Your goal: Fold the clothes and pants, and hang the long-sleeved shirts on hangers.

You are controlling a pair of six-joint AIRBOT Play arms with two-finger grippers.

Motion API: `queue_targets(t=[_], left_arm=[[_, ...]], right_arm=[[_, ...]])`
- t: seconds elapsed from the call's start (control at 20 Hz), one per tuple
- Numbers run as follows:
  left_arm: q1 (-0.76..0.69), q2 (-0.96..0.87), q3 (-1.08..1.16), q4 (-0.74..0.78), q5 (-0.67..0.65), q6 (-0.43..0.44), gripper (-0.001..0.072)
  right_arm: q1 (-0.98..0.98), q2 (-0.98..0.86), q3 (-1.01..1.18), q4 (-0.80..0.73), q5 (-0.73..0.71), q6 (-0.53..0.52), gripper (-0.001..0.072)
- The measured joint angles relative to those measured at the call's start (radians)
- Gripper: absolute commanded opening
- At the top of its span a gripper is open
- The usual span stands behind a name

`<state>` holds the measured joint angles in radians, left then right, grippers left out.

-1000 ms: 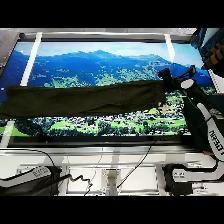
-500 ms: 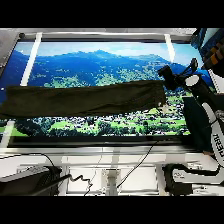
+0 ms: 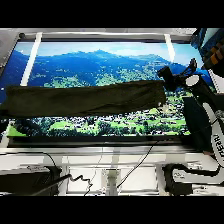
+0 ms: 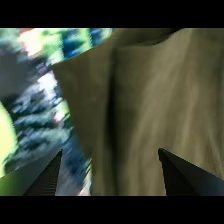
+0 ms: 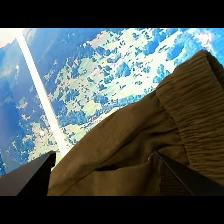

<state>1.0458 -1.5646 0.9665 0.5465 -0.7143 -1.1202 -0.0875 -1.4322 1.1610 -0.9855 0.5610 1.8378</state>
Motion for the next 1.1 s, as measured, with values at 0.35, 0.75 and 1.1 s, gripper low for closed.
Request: queue_targets(t=[0.35, 0.75, 1.1], left_arm=[[-0.116, -0.051, 0.001, -0.064, 0.23, 0.058, 0.0496], [-0.197, -0.066, 0.08, -0.045, 0.301, 0.203, 0.0013], [-0.24, 0.051, 0.249, 0.07, 0.069, 0.251, 0.0014]], right_arm=[[0.0, 0.007, 0.0, 0.043, 0.018, 0.0, 0.0686], [0.02, 0.064, 0.0, 0.076, 0.122, -0.178, 0.042], [0.233, 0.068, 0.076, 0.095, 0.031, -0.321, 0.0029]])
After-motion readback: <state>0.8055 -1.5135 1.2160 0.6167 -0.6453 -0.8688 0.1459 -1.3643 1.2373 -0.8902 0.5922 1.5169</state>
